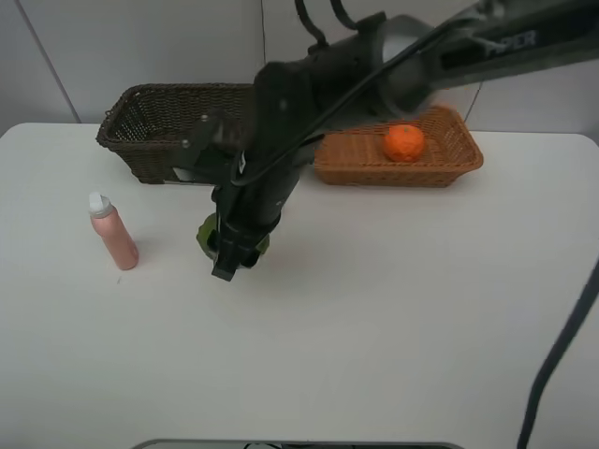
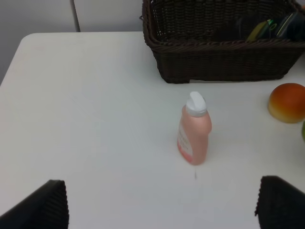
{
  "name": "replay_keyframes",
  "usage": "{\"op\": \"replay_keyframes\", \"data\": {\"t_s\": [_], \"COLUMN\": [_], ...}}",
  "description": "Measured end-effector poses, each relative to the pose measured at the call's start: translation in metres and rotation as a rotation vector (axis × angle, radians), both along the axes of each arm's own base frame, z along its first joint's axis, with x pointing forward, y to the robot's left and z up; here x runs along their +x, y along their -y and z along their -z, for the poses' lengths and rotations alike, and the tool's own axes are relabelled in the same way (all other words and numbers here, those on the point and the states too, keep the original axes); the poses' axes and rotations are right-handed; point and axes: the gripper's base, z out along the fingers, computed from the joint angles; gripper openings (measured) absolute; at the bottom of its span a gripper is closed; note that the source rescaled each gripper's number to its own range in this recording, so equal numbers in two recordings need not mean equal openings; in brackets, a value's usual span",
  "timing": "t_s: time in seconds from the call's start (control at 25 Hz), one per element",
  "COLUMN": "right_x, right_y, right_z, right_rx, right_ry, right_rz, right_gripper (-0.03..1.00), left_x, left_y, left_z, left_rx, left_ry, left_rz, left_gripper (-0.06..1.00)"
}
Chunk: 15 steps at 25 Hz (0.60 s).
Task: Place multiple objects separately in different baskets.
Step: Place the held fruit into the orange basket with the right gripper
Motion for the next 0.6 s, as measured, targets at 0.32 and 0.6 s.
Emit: {"op": "replay_keyframes", "data": {"t_s": [0.32, 0.6], "right_x": [0.046, 0.083], "right_y": [0.067, 0.132], "right_z": [-0.040, -0.048], "right_rx": [0.059, 0.047], "right_ry": [-0.053, -0.013], "right_rz": [0.554, 0.938], "right_gripper": [0.75, 0.75], "left_x": [0.000, 0.000], "left_y": [0.000, 0.000], "left_z": [0.000, 0.000], "left_rx": [0.000, 0.000], "left_ry": [0.000, 0.000], "left_rz": [0.000, 0.000], "left_gripper": [1.00, 1.00]}}
